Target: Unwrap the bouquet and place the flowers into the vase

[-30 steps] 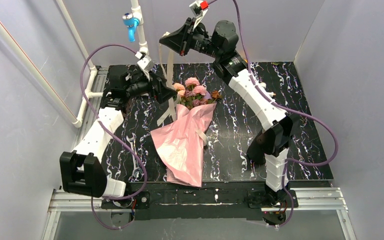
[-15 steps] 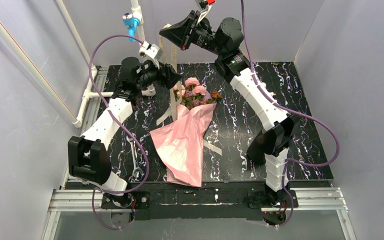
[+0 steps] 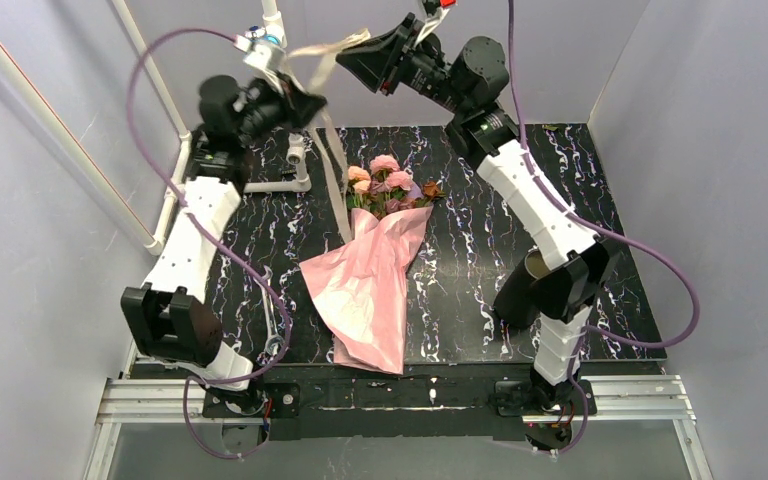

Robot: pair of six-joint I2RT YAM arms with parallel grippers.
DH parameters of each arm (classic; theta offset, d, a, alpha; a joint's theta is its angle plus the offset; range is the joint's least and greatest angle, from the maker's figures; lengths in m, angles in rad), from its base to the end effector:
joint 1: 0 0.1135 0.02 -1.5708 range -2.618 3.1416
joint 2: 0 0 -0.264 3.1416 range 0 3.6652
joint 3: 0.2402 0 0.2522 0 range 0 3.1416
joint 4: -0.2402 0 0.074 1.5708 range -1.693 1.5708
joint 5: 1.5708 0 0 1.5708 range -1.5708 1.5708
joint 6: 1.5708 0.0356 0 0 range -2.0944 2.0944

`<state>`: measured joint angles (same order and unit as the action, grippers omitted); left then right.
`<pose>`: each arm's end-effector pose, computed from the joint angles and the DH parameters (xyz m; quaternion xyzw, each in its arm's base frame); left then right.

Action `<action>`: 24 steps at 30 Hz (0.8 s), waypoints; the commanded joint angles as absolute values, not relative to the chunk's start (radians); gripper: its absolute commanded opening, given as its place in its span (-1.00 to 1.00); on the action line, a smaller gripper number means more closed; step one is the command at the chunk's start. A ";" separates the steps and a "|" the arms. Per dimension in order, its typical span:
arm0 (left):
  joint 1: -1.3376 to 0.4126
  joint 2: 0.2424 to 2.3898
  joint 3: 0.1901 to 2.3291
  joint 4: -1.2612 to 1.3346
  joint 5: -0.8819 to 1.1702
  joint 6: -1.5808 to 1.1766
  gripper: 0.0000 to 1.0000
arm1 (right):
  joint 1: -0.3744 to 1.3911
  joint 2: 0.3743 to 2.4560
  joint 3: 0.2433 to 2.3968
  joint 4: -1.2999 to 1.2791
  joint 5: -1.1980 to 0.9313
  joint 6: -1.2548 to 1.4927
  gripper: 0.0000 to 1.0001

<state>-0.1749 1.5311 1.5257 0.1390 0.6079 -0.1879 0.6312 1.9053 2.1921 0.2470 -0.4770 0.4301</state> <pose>0.3481 -0.0822 0.4497 0.2212 0.6296 -0.3234 0.6709 0.3259 0.2584 0.5435 -0.2525 0.4585 0.5281 0.6687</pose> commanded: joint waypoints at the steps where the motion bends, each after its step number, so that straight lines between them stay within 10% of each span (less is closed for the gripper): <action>1: -0.055 1.429 1.741 -0.075 0.617 -0.238 -1.00 | 0.624 1.815 2.073 0.288 -0.452 0.389 -0.04; 8: 0.116 1.451 2.040 -0.381 0.637 -0.273 -1.00 | 0.625 1.769 1.905 0.277 -0.470 0.379 0.71; 17: 0.293 1.471 2.292 -0.772 0.617 -0.192 -1.00 | 0.625 1.756 1.818 0.242 -0.512 0.322 0.84; 24: 0.333 1.383 1.993 -0.927 0.511 -0.010 -1.00 | 0.624 1.759 1.803 0.080 -0.594 0.199 0.84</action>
<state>0.3206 1.4281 2.1742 -0.7685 0.5781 -0.1368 0.6231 1.8080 1.8042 0.1688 -0.5320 0.2947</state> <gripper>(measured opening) 0.009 0.918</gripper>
